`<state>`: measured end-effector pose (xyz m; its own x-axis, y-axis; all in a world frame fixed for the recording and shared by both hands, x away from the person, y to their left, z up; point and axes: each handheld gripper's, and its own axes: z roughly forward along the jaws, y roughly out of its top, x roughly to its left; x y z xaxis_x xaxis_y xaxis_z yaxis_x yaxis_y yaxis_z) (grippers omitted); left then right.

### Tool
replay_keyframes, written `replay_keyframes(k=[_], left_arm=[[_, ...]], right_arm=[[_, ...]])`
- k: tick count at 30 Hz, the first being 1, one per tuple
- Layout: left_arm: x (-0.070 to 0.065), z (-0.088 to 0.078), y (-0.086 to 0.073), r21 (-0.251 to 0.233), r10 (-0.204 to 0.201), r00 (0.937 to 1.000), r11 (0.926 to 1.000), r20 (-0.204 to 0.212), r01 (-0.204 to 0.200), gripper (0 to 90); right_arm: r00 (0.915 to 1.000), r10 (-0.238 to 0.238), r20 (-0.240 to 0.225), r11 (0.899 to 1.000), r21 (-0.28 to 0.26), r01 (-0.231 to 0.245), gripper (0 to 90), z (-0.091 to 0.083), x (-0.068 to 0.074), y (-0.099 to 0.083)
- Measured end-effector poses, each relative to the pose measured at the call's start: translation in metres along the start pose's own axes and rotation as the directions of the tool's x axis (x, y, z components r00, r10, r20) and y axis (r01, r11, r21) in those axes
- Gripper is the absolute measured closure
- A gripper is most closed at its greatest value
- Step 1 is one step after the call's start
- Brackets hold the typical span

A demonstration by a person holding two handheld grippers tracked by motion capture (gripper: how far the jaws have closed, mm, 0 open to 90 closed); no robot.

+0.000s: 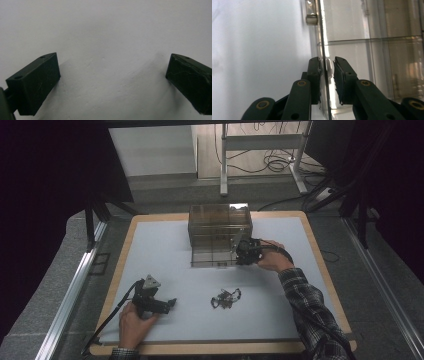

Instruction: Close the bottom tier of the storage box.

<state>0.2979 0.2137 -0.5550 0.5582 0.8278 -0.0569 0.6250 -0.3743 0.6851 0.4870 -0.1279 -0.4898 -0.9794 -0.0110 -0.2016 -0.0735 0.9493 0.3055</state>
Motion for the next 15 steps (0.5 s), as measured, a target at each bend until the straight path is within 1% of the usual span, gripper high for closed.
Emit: replay_keyframes(k=[1,7,10,15], left_arm=[[0.0,0.0,0.0,0.0,0.0,1.0,1.0,0.0,0.0,0.0],[0.0,0.0,0.0,0.0,0.0,1.0,1.0,0.0,0.0,0.0],[0.0,0.0,0.0,0.0,0.0,1.0,1.0,0.0,0.0,0.0],[0.0,0.0,0.0,0.0,0.0,1.0,1.0,0.0,0.0,0.0]], right_arm=[[0.9999,0.011,0.005,1.0,-0.001,-0.011,73.8,-0.001,0.001,0.0],[0.9991,0.038,0.019,0.999,-0.029,-0.037,71.9,-0.005,0.002,0.0],[0.9977,0.058,0.034,0.997,-0.045,-0.057,68.0,-0.008,0.005,0.001],[0.9951,0.09,0.042,0.994,-0.065,-0.087,60.8,-0.011,0.009,0.004]])
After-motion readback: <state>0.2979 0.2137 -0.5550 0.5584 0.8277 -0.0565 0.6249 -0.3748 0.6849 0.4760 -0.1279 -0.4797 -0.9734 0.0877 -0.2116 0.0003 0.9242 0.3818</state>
